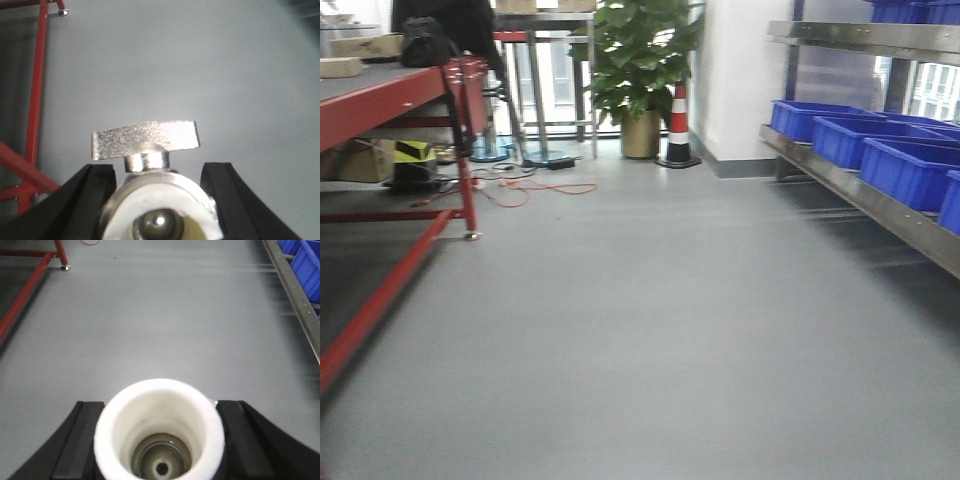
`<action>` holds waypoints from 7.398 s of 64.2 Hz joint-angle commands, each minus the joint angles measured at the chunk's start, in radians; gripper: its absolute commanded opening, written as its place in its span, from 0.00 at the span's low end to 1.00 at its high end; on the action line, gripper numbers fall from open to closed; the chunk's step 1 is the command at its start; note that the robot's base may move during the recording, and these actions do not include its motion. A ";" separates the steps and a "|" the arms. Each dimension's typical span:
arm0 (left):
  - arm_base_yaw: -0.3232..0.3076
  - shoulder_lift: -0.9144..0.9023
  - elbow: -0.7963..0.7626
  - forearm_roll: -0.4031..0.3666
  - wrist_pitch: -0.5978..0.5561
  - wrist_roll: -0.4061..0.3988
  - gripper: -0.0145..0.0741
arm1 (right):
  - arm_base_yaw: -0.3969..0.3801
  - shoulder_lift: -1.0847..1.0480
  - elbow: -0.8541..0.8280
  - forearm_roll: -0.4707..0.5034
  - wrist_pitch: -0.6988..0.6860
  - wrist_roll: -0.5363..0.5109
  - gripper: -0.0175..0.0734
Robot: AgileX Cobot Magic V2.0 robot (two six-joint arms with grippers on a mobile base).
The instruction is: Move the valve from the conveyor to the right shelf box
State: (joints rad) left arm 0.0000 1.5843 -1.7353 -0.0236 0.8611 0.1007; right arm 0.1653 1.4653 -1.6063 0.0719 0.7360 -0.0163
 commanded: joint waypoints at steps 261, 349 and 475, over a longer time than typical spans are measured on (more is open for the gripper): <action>-0.005 -0.014 -0.015 -0.013 -0.044 -0.006 0.04 | -0.001 -0.021 -0.016 -0.010 -0.072 -0.001 0.02; -0.026 0.034 -0.203 -0.179 -0.317 -0.006 0.04 | 0.098 0.295 -0.548 0.134 -0.168 -0.023 0.02; 0.000 -0.032 -0.258 -0.054 0.141 -0.005 0.04 | 0.046 0.247 -0.583 0.095 0.132 -0.023 0.02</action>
State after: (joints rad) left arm -0.0375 1.5868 -2.0088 -0.0668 0.9511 0.0990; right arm 0.2388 1.7352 -2.2118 0.1934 0.8224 -0.0347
